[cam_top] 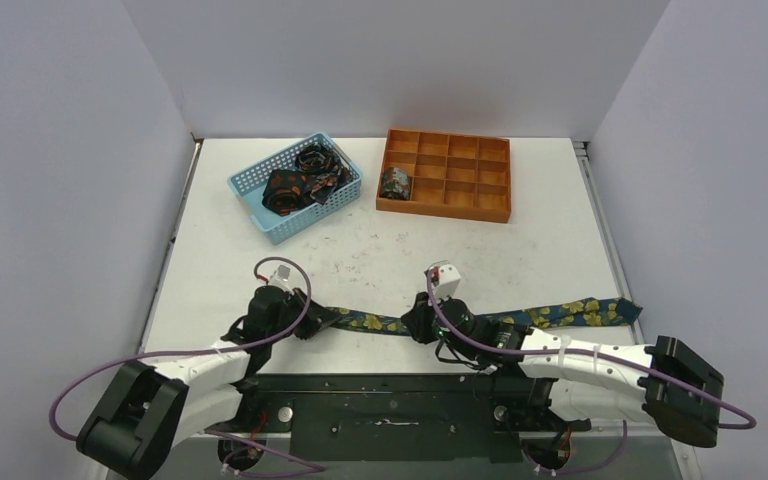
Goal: Roll the ties
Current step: Flatten out the tie at the center of the board.
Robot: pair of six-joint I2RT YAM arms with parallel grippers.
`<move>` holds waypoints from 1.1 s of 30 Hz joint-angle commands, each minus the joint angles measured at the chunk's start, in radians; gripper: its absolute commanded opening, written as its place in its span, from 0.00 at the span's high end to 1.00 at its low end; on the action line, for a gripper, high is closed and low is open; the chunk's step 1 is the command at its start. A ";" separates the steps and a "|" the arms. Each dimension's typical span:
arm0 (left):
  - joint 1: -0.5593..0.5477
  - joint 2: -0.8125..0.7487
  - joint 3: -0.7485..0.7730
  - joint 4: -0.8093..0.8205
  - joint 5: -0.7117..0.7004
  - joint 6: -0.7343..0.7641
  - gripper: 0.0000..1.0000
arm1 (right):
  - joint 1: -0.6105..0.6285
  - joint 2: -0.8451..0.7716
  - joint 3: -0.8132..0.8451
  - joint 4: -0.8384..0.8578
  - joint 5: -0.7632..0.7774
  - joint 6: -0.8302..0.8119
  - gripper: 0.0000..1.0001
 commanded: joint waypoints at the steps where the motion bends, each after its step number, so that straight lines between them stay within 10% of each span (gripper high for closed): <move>1: 0.007 0.038 -0.037 0.127 -0.027 -0.004 1.00 | 0.007 -0.037 -0.024 0.034 0.034 0.010 0.87; 9: 0.019 0.090 -0.071 0.114 -0.079 0.027 1.00 | 0.009 -0.007 -0.031 0.071 -0.002 0.011 0.83; 18: 0.022 0.078 -0.121 0.116 -0.096 0.052 1.00 | 0.017 0.049 -0.052 0.182 -0.026 0.059 0.52; 33: 0.020 -0.645 -0.031 -0.528 -0.237 0.058 0.88 | 0.047 0.456 0.223 0.234 -0.072 0.011 0.66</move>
